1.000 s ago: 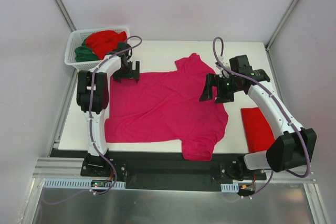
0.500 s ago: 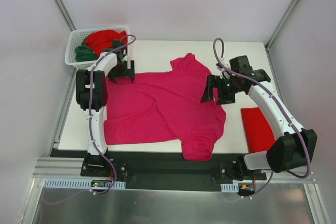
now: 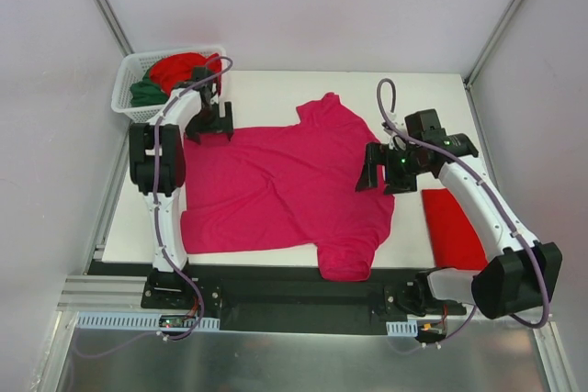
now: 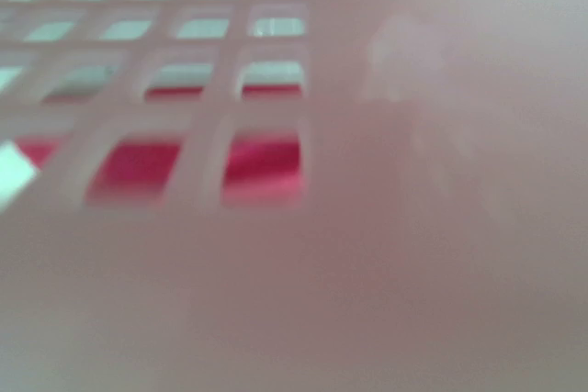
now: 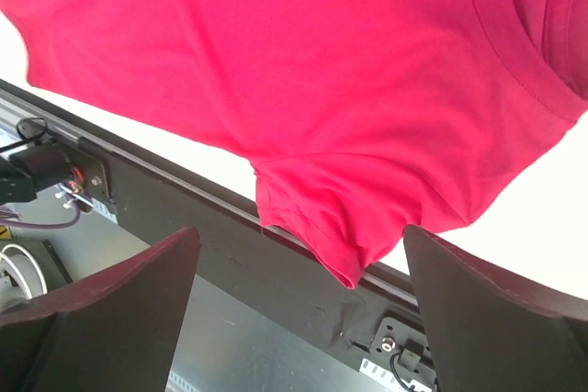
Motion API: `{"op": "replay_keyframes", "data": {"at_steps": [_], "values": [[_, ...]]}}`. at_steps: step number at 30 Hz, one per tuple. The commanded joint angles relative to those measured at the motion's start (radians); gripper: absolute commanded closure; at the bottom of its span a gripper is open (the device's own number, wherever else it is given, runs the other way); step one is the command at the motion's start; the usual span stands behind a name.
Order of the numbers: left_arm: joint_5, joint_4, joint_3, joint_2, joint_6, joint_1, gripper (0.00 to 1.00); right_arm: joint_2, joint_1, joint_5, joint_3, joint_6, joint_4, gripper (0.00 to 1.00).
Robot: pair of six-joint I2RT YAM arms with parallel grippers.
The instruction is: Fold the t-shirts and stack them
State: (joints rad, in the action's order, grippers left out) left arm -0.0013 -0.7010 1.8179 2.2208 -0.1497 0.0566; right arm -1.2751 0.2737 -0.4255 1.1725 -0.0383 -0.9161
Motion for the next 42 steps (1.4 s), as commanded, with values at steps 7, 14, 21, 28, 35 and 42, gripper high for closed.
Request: {"op": "replay_keyframes", "data": {"at_steps": [7, 14, 21, 28, 35, 42], "values": [[0.141, 0.064, -0.360, -0.691, -0.132, 0.161, 0.01, -0.245, 0.005, 0.087, 0.171, -0.026, 0.059, 0.04], [0.327, 0.044, -0.644, -1.106, -0.341, 0.199, 0.01, -0.598, 0.009, 0.064, 0.521, -0.017, 0.080, 0.04], [0.402, 0.035, -0.816, -1.360, -0.462, 0.201, 0.01, -0.835, 0.032, -0.008, 0.719, -0.018, 0.109, 0.04], [0.438, 0.006, -0.835, -1.497, -0.502, 0.206, 0.01, -1.023, 0.022, -0.104, 0.925, -0.017, 0.060, 0.04], [0.445, -0.014, -0.810, -1.553, -0.496, 0.207, 0.01, -1.127, -0.031, -0.064, 1.007, 0.029, 0.002, 0.04], [0.446, -0.026, -0.784, -1.529, -0.481, 0.207, 0.01, -1.170, -0.093, -0.104, 1.000, 0.075, 0.002, 0.04]]}}
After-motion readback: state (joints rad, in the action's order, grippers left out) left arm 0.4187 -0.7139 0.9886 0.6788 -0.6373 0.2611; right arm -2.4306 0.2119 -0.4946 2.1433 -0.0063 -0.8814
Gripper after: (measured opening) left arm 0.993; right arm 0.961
